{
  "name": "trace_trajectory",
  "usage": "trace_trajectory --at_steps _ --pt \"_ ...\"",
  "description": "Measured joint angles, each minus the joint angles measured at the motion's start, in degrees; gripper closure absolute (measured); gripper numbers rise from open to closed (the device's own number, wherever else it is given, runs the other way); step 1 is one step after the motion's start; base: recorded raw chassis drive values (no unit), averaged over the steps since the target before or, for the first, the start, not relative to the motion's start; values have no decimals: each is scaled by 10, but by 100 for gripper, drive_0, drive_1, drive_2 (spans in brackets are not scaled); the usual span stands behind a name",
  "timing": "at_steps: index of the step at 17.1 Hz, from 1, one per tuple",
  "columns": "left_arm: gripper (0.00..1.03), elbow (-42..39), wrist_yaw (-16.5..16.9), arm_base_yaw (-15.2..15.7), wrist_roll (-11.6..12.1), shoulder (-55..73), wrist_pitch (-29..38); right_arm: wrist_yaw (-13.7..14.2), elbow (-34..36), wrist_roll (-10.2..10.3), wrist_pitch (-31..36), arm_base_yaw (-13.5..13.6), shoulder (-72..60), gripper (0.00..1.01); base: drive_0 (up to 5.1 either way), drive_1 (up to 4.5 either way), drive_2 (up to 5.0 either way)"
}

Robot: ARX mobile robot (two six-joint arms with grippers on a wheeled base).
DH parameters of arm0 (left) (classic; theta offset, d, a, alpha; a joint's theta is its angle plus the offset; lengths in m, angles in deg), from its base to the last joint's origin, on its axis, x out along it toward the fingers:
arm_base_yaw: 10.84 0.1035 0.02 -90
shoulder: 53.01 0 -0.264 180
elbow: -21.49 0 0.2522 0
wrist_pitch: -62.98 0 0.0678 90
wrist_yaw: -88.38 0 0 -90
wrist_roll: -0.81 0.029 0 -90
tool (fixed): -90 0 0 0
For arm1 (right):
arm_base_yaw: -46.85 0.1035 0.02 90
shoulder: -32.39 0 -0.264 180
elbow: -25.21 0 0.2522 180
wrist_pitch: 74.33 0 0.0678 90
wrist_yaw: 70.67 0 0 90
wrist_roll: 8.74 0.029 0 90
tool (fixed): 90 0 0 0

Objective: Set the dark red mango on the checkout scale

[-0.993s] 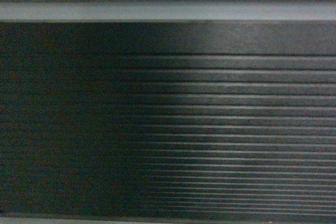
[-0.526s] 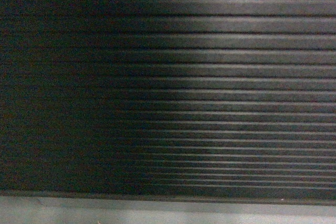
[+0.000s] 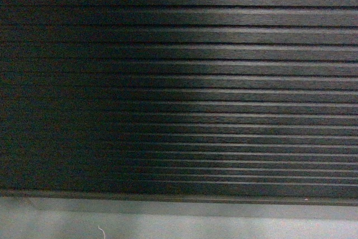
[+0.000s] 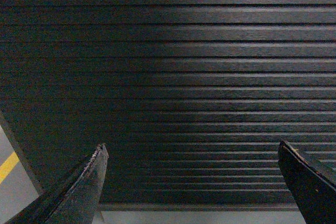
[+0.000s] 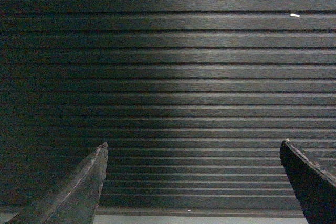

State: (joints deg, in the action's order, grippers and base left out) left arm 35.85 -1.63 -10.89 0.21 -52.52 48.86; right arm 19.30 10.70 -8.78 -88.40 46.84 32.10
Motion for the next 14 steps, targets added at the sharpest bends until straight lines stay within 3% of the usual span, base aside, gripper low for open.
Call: trace_trajectory --at_steps 14 --pt "5 0 0 0 0 0 0 0 0 0 0 0 0 3 0 0 0"
